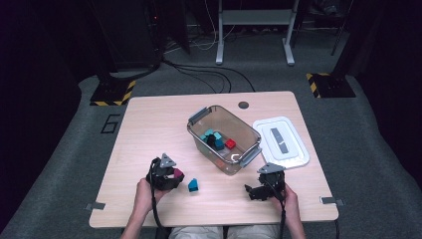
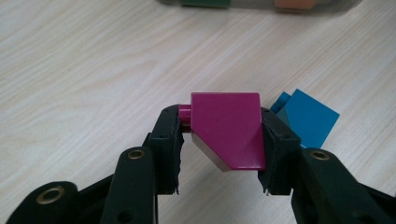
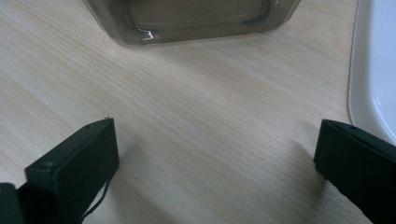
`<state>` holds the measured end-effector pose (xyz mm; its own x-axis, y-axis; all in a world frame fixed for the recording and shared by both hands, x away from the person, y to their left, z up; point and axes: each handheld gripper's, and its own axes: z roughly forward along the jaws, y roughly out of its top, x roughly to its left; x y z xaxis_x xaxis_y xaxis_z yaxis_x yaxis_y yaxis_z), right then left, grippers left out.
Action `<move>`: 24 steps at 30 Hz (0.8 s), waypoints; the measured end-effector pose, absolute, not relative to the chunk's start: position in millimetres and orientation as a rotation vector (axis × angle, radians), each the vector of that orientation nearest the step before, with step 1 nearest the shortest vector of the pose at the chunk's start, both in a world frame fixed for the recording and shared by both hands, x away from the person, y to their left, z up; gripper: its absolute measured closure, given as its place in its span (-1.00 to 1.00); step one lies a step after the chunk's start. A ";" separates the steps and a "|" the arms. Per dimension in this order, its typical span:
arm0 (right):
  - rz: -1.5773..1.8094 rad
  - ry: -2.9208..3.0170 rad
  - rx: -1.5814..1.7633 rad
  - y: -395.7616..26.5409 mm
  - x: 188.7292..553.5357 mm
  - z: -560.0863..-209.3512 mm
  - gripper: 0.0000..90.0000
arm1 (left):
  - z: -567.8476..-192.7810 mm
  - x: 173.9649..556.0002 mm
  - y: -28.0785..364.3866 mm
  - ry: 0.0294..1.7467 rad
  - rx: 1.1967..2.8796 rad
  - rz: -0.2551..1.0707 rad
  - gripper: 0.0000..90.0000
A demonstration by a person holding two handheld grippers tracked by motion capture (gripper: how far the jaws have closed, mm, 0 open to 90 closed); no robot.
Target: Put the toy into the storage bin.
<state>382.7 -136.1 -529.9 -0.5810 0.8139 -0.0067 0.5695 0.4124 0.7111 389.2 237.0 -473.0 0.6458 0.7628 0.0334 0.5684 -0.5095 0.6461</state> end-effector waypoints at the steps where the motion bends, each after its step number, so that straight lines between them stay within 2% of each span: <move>1: 0.965 2.321 1.191 -136.1 382.8 -529.9 -1.00 | -472.3 389.9 236.4 1.032 2.261 0.418 0.25; 24: 0.965 2.323 1.190 -136.2 382.8 -529.8 -1.00 | -427.3 415.3 227.1 0.987 2.239 0.495 0.25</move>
